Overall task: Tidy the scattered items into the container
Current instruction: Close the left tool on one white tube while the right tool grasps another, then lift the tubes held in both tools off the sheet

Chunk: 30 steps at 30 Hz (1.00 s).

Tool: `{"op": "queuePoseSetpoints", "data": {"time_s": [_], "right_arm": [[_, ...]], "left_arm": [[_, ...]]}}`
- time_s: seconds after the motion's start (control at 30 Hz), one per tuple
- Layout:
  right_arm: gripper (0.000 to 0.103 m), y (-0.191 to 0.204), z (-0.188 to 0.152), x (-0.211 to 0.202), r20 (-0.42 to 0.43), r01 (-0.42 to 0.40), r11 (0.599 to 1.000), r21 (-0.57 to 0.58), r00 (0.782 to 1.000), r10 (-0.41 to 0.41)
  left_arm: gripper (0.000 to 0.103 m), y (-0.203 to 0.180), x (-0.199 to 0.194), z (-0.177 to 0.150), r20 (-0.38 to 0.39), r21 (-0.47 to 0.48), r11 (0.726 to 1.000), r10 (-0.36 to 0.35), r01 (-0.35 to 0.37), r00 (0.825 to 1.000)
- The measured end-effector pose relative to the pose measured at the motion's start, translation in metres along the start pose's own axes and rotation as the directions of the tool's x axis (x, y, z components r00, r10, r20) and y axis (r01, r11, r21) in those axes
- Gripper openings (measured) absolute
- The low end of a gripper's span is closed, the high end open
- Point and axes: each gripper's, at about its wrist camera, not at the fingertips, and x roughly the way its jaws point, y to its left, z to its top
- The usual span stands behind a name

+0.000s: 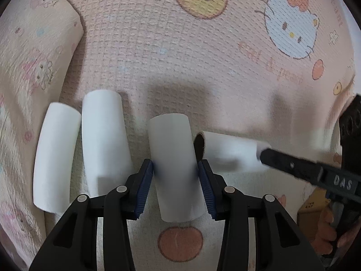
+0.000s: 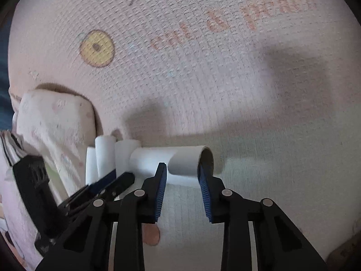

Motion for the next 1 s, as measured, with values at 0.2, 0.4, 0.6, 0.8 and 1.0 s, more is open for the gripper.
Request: {"op": "queuePoseSetpoints", "data": {"time_s": [0.2,0.4,0.6,0.8,1.0], "right_arm": [[0.013,-0.011,-0.031,-0.014,0.027,-0.017,0.993,0.119,1.000,0.014],[0.011,-0.006,-0.049,-0.029,0.056,-0.038,0.992,0.122,0.998,0.031],[0.011,0.005,-0.077,-0.043,0.067,0.061,0.998,0.004,0.996,-0.061],[0.011,0.003,-0.092,-0.052,0.047,0.062,0.998,-0.025,0.997,-0.061],[0.011,0.010,-0.090,-0.061,0.070,0.107,0.992,-0.069,0.992,-0.102]], "left_arm": [[0.046,-0.010,-0.005,-0.021,0.017,0.026,1.000,-0.015,0.015,1.000],[0.046,-0.020,-0.005,-0.036,-0.015,0.069,0.995,-0.064,0.065,0.998],[0.046,-0.021,-0.013,-0.059,-0.036,0.063,0.988,-0.141,0.143,0.989],[0.045,-0.034,-0.014,-0.078,-0.018,0.081,0.979,-0.184,0.185,0.983],[0.046,-0.034,-0.015,-0.079,-0.024,0.081,0.982,-0.168,0.169,0.985]]}}
